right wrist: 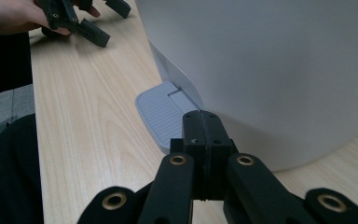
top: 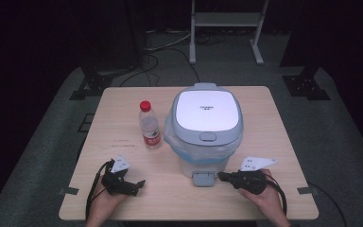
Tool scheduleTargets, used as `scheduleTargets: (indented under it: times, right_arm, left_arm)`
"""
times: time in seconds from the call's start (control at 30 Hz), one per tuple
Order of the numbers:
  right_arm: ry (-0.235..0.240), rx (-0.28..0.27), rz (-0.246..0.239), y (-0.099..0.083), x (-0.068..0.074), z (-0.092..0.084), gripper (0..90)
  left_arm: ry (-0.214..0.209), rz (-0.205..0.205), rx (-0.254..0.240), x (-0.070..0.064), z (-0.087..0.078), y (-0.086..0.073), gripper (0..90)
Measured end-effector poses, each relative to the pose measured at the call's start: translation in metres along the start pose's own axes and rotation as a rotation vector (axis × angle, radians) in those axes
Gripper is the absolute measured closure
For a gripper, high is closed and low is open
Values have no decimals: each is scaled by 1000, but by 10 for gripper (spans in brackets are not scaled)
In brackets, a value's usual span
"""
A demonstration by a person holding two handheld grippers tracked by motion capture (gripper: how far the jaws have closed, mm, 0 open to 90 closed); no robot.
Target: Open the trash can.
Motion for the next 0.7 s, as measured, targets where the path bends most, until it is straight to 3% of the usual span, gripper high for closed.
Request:
scheduleTargets:
  times: [0.7]
  right_arm:
    - [17,0,-44,7,14,21,900]
  left_arm:
    - [0,0,-1,0,0,0,0]
Point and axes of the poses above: each handheld gripper's, and its own axes: z roughly forward along the jaws, y roughly out of its top, x roughly to its left, the point moved 1 cm from there along z, roughly forward along the jaws, and after that the axes turned 4 degrees about x, right-handed, at the moved point
